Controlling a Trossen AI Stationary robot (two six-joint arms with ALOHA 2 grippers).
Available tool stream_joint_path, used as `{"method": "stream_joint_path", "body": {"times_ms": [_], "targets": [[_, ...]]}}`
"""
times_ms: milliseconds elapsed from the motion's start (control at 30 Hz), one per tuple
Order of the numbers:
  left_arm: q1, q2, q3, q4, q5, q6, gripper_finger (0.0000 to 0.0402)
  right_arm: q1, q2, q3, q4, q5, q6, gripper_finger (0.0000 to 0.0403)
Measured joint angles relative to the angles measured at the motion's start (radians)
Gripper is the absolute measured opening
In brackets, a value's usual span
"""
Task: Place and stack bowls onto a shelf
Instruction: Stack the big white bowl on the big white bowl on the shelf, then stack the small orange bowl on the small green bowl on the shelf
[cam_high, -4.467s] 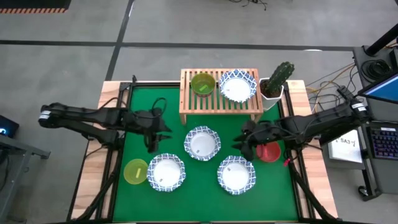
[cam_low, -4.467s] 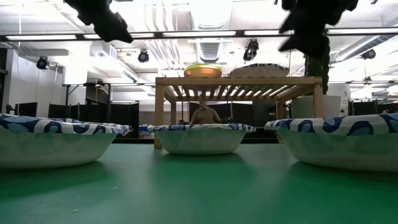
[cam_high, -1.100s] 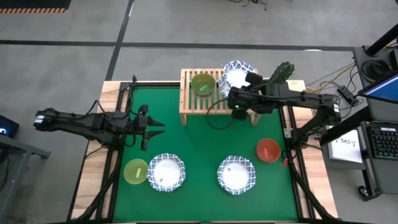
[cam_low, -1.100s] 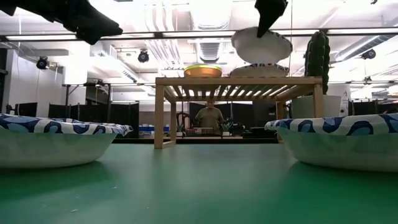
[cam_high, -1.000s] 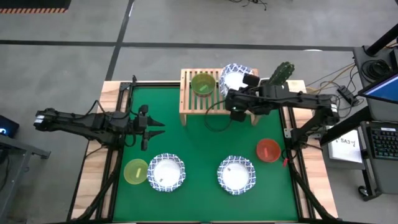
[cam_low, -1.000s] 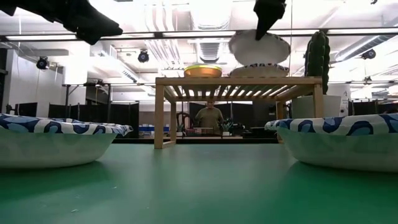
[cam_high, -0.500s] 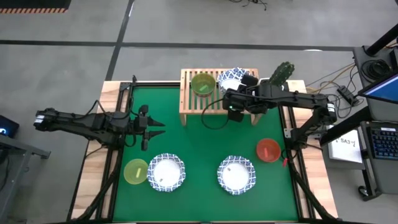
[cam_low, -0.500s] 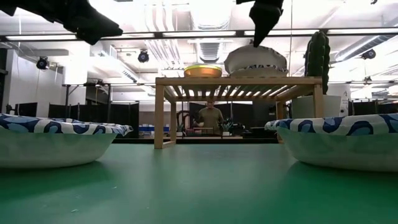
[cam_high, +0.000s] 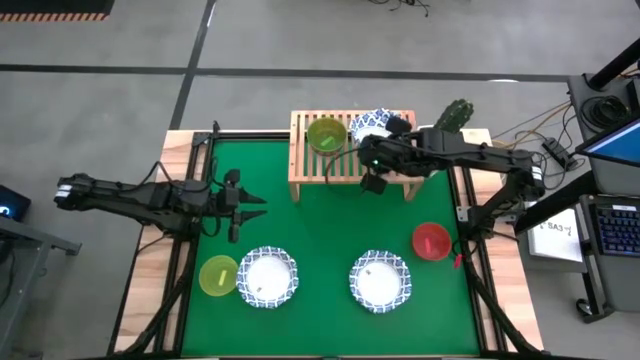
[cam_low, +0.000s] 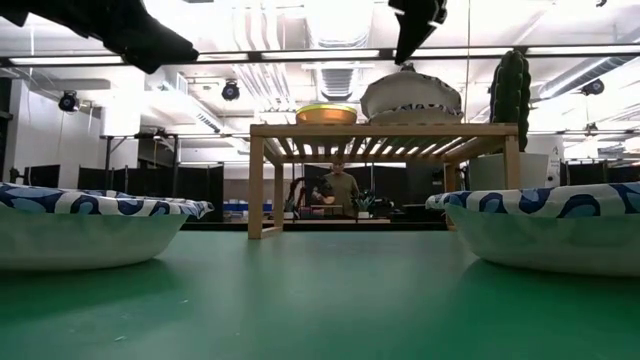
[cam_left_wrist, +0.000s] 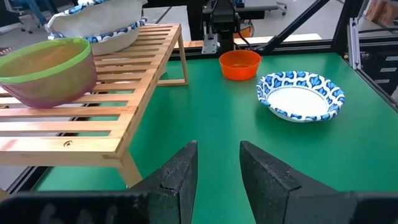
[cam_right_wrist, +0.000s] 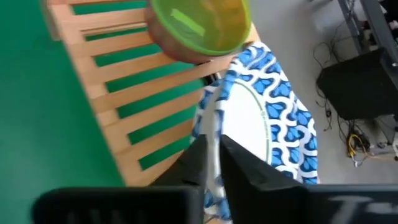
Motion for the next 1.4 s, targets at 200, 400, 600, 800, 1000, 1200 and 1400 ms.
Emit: {"method": "stream_joint_path", "body": {"times_ms": [200,400,600,800,1000,1200,1400], "targets": [[0.0,0.014,0.0,0.0,0.0,0.0,0.0102,-0.028,0.0,-0.039,0.039,-0.001,-0.009,0.0012],[0.0,0.016,0.0,0.0,0.0,0.0,0.0102,-0.032,0.0,-0.075,0.052,-0.001,0.003,0.0009],[0.0,0.016,0.0,0.0,0.0,0.0,0.0102,-0.031,0.0,-0.1,0.089,-0.004,0.003,0.0009],[0.0,0.016,0.0,0.0,0.0,0.0,0.0102,-0.039,0.0,-0.101,0.151,-0.003,-0.011,0.0009],[0.0,0.016,-0.001,0.0,0.0,0.0,0.0102,-0.063,0.003,-0.136,0.167,-0.002,-0.016,0.0009],[0.0,0.017,-0.001,0.0,0.0,0.0,0.0102,-0.066,0.004,-0.152,0.178,-0.004,-0.016,0.0009],[0.0,0.017,-0.001,-0.001,0.0,0.0,0.0102,-0.05,-0.016,-0.142,0.184,-0.007,-0.016,0.0009]]}}
